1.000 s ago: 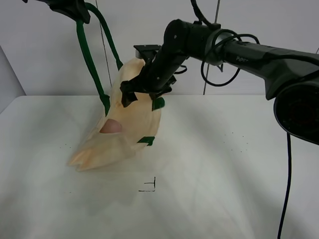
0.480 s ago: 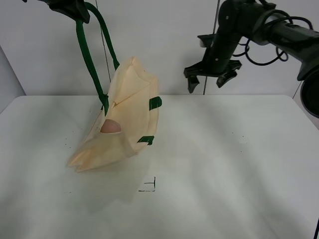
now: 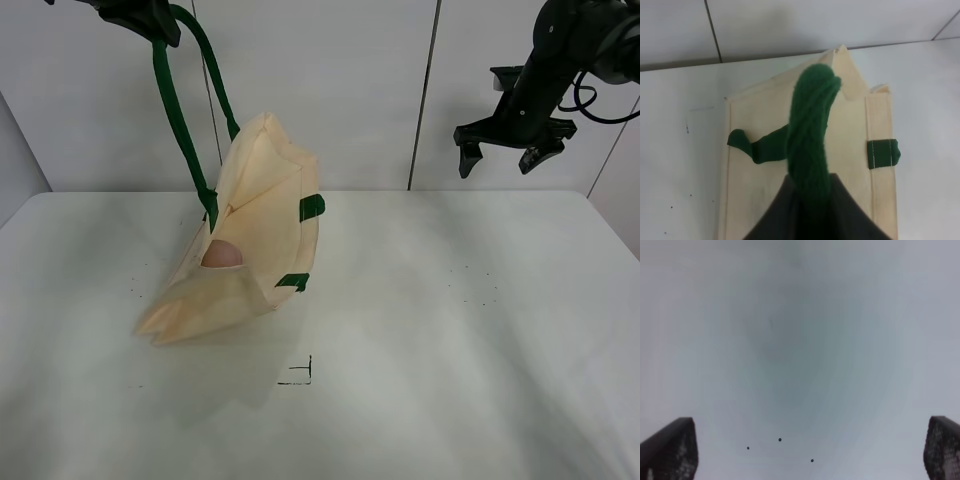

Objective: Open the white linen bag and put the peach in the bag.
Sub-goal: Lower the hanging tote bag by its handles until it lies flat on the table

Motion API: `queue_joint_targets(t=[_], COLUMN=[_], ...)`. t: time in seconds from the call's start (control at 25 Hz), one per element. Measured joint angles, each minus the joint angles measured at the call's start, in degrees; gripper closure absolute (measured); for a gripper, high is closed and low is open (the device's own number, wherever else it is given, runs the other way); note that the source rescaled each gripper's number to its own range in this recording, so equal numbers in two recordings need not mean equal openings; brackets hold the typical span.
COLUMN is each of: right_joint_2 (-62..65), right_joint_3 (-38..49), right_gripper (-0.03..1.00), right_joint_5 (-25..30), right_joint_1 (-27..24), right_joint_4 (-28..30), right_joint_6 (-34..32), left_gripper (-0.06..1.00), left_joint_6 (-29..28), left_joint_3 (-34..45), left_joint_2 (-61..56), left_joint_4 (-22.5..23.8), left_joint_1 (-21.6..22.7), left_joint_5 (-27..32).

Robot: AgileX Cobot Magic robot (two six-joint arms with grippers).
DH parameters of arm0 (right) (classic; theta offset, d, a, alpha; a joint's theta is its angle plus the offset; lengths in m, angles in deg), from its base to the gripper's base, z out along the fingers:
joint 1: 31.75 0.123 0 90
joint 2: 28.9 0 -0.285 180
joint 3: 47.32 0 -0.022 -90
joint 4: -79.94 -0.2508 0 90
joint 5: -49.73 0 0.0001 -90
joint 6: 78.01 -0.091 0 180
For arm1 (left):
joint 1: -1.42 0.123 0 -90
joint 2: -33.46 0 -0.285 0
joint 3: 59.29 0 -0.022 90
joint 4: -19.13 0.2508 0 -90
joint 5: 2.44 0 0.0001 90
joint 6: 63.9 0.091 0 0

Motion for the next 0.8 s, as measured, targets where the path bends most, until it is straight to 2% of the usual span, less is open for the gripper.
queue_joint_targets(t=[0.16,0.32,0.44,0.8], right_joint_2=[1.63,8.97,18.02,54.76], right_joint_3=[0.79,8.36,18.65,58.65], right_gripper=[-0.03,-0.03,-0.03,-0.03], right_joint_5=[0.0,-0.05,-0.05,0.0], right_joint_1=[0.05,0.05,0.05,0.05], right_joint_4=[0.0,0.0,0.0,0.0], right_joint_6=[0.0,0.0,0.0,0.05], left_gripper=[0.94,0.94,0.94,0.94], left_joint_6=[0.0,0.0,0.0,0.07], left_joint_3=[0.0,0.0,0.0,0.0], left_joint_2=[0.0,0.0,0.0,0.0], left_joint_4=[0.0,0.0,0.0,0.0], left_joint_1=[0.0,0.0,0.0,0.0], left_joint_5=[0.0,0.0,0.0,0.0])
